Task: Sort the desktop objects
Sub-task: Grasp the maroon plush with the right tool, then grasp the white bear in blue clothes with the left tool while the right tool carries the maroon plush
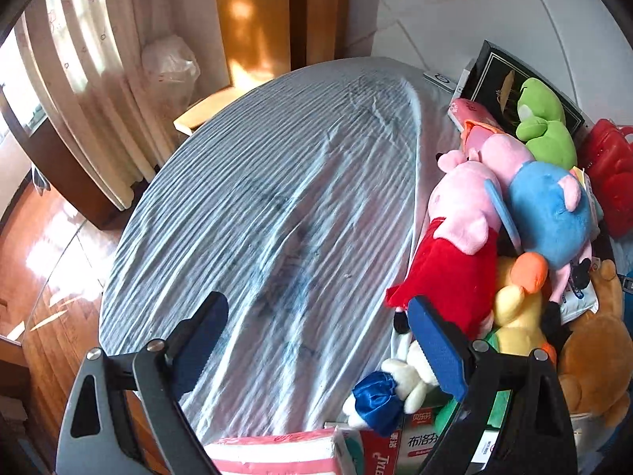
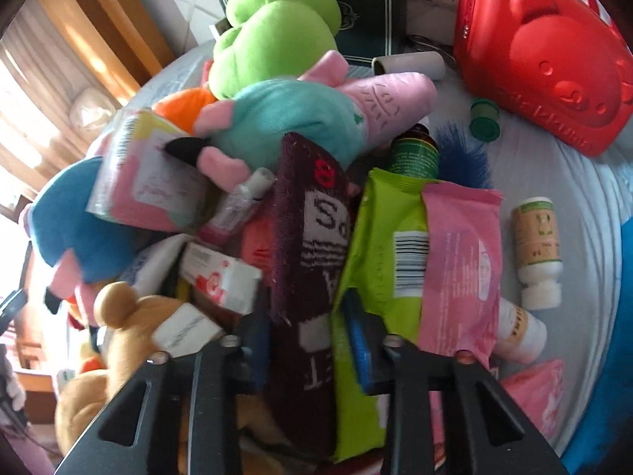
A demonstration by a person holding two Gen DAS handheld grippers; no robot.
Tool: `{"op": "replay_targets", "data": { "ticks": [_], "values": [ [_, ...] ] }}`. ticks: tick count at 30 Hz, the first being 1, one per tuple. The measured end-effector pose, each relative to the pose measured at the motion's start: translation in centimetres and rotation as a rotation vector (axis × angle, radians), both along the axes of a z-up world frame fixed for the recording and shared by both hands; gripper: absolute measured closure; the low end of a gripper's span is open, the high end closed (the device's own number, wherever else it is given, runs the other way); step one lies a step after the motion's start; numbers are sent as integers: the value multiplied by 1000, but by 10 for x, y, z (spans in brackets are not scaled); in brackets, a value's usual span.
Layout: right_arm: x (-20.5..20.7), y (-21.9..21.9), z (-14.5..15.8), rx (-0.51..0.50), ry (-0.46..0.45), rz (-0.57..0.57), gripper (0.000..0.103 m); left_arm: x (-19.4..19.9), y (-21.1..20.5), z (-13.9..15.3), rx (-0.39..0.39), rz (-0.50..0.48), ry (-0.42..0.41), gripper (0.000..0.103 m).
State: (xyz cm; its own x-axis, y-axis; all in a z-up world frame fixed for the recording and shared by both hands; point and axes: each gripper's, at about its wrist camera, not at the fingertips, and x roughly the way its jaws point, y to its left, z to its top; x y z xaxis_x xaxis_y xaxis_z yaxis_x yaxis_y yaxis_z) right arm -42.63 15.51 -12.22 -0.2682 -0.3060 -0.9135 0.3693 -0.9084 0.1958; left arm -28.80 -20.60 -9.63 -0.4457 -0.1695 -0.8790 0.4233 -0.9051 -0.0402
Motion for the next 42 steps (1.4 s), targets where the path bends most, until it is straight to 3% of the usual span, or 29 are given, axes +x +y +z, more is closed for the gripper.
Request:
{"op": "replay_targets", "data": {
  "ticks": [2, 13, 20, 24, 28, 31, 33, 35, 36, 37, 40, 42],
  "values": [
    [-2, 2, 10, -7, 28, -4, 92, 7, -1, -5, 18, 11, -3, 10],
    [26, 36, 120, -169, 259, -30, 93, 49, 12, -20, 65, 11, -27, 10],
    [58, 62, 175, -170, 396, -52, 96, 47, 46, -24, 48, -101, -13, 10],
    [65, 69, 163, -146, 355, -56, 96, 30, 67, -44, -34, -232, -86, 10],
    [63, 75, 133, -131, 266, -77, 94, 13, 81, -69, -38, -330, -160, 10],
    [57, 75, 111, -119, 208, -95, 87, 0, 90, -81, -49, -364, -194, 10],
    [53, 72, 100, -117, 174, -102, 77, -7, 93, -89, -57, -373, -214, 10],
    [47, 68, 89, -126, 141, -108, 41, -15, 91, -98, -82, -355, -239, 10],
    [45, 66, 84, -121, 132, -108, 33, -17, 89, -101, -81, -347, -246, 10],
    [42, 63, 80, -117, 124, -106, 29, -19, 86, -101, -57, -341, -239, 10],
    [31, 53, 64, -115, 84, -96, 29, -25, 80, -104, -9, -333, -241, 10],
    [25, 45, 53, -110, 58, -86, 29, -28, 76, -109, 60, -345, -255, 23]
  ]
}}
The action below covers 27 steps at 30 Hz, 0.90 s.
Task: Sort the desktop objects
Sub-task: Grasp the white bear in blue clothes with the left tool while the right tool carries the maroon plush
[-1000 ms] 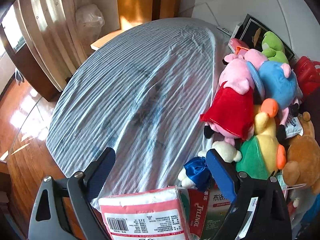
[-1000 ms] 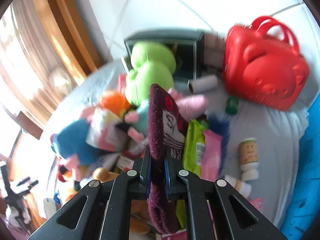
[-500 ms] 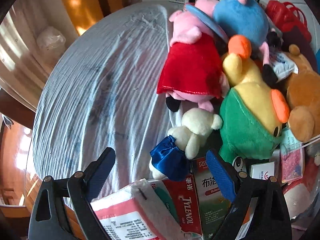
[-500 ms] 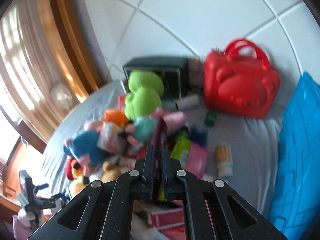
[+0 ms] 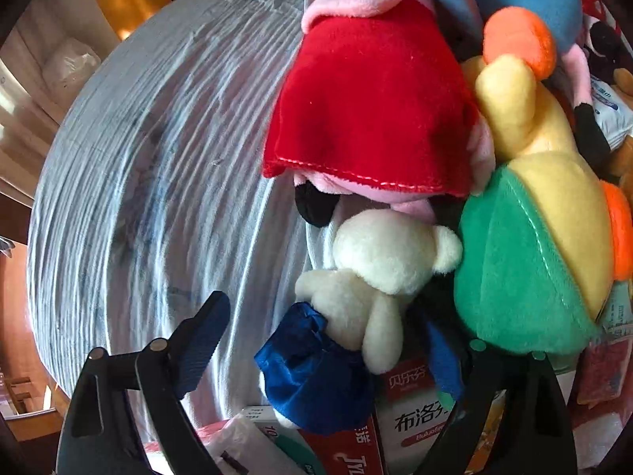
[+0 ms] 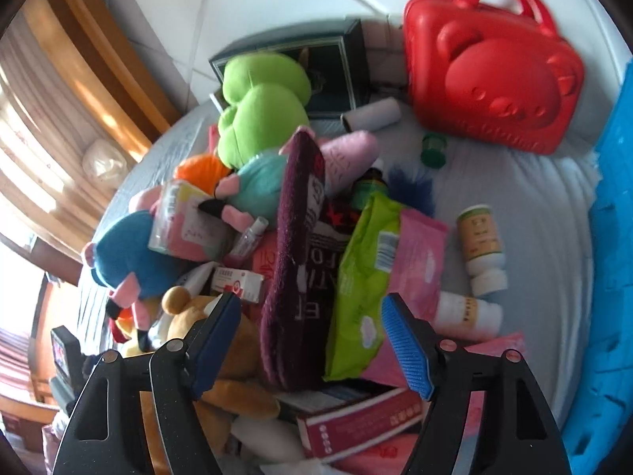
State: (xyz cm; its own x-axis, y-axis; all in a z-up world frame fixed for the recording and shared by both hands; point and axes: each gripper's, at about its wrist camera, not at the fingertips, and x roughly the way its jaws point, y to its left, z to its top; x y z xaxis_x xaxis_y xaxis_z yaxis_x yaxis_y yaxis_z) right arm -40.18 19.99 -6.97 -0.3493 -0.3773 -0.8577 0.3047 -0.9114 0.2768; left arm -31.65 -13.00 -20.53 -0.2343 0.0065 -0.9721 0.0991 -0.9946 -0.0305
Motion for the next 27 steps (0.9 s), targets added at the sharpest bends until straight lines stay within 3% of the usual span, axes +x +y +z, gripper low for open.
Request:
{"op": "replay_targets", "data": {
  "ticks": [1, 3, 5, 6, 11, 19, 23, 27],
  "values": [
    [-3, -6, -7, 5, -15, 11, 29, -1, -2, -1, 63, -3, -3, 41],
    [-7, -15, -20, 10, -42, 33, 41, -1, -2, 2, 69, 4, 5, 53],
    [-10, -26, -32, 0, -84, 68, 81, -1, -2, 5, 54, 14, 10, 57],
    [-9, -28, -34, 2, -87, 77, 88, -1, -2, 6, 53, 22, 10, 57],
    [3, -27, -3, 21, 18, 90, 91, 12, -7, 40, -6, 80, 89, 59],
    [35, 21, 92, -60, 236, -1, 92, 40, -19, 131, -124, 137, 307, 59],
    [59, 50, 141, -95, 334, -45, 92, 43, -3, 176, -124, 99, 405, 59],
    [91, 91, 197, -89, 450, -119, 92, 37, 33, 218, -110, -5, 496, 59]
  ]
}}
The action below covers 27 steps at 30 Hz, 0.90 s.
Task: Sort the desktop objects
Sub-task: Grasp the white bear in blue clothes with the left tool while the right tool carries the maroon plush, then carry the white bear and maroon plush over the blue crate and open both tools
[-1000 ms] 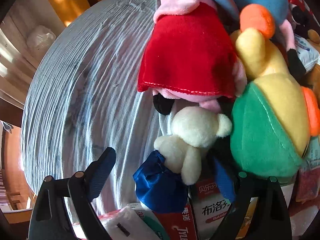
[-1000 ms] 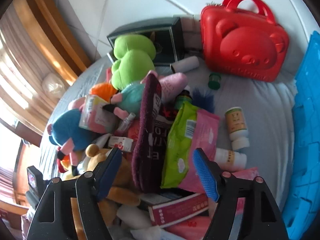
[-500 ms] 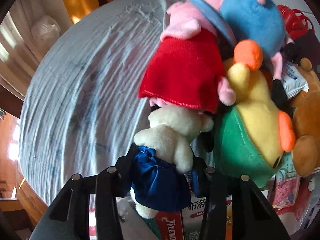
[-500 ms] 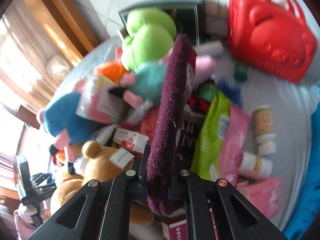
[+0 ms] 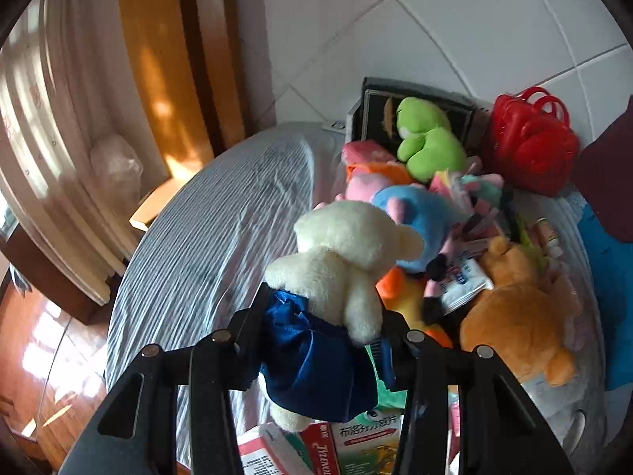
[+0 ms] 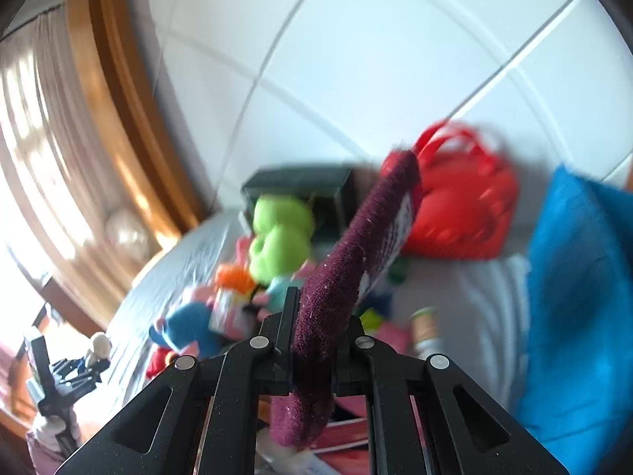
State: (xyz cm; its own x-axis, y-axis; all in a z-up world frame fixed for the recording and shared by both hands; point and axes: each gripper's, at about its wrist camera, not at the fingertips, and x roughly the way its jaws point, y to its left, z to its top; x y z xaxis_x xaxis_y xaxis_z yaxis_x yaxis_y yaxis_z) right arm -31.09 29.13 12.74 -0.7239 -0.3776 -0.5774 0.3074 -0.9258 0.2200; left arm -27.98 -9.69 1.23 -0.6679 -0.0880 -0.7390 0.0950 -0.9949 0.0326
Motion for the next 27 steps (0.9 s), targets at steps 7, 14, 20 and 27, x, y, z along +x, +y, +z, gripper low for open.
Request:
{"op": "replay_targets", "data": {
  "ticks": [7, 14, 20, 27],
  "values": [
    [62, 92, 77, 37, 121, -175, 92, -10, 94, 66, 12, -219, 114, 59],
    [116, 193, 106, 103, 177, -342, 92, -4, 217, 107, 9, -411, 156, 59],
    [141, 289, 97, 131, 136, -424, 92, 17, 347, 136, 29, -569, 184, 59],
    [138, 385, 53, 212, -4, -385, 92, 43, 518, 147, 60, -746, 149, 59]
  ]
}}
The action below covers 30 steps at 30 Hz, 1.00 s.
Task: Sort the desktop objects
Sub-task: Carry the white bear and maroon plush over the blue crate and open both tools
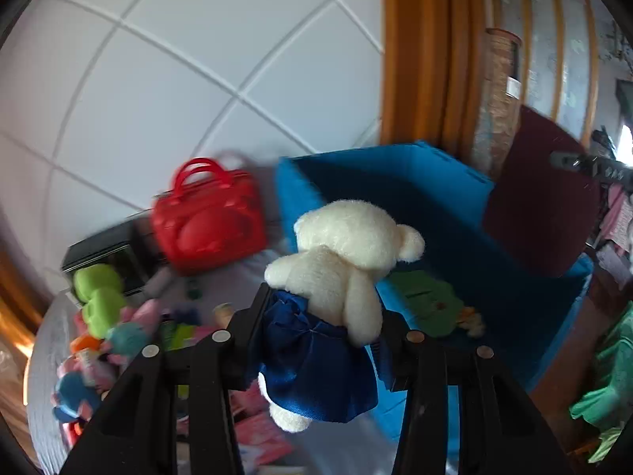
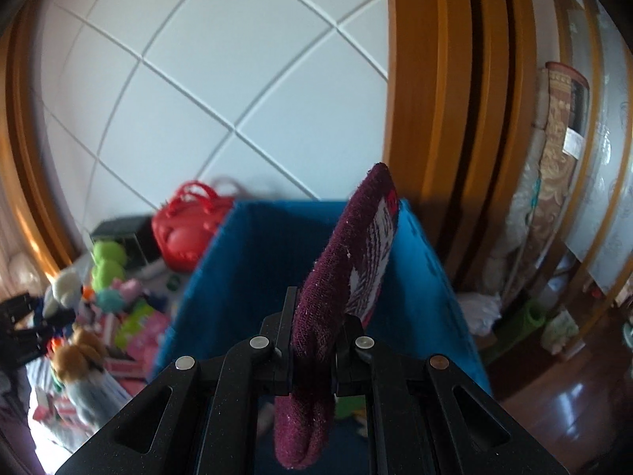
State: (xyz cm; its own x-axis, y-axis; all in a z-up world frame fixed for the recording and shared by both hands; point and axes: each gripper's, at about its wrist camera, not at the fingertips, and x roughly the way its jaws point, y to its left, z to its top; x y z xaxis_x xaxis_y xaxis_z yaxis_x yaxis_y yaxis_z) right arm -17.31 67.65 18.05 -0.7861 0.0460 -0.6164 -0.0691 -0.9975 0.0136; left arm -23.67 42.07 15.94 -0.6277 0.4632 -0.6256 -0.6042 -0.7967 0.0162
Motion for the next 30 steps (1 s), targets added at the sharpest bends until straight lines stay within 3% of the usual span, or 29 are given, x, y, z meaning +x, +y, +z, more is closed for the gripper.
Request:
{"op": "replay_targets", "data": {
  "ticks": [5, 11, 14, 21, 25, 30],
  "values": [
    [-6, 50, -30, 22, -103, 55, 92, 2, 100, -15, -32, -109, -102, 59],
    [-6, 83, -64, -1, -178, 130, 92, -5, 181, -61, -219, -170, -203, 59],
    [-9, 95, -73, -19, -198, 141, 92, -11, 196, -75, -275, -161, -229, 59],
    [-25, 106, -91, -2, -264, 175, 92, -34, 209, -115, -408, -109, -408, 51],
    [-34, 105, -103, 31, -320, 184, 92, -43, 212, -120, -419, -101, -454, 34],
    [-46, 113, -122, 78, -399, 164, 92, -52, 214, -129, -414, -102, -514, 32]
  ]
}}
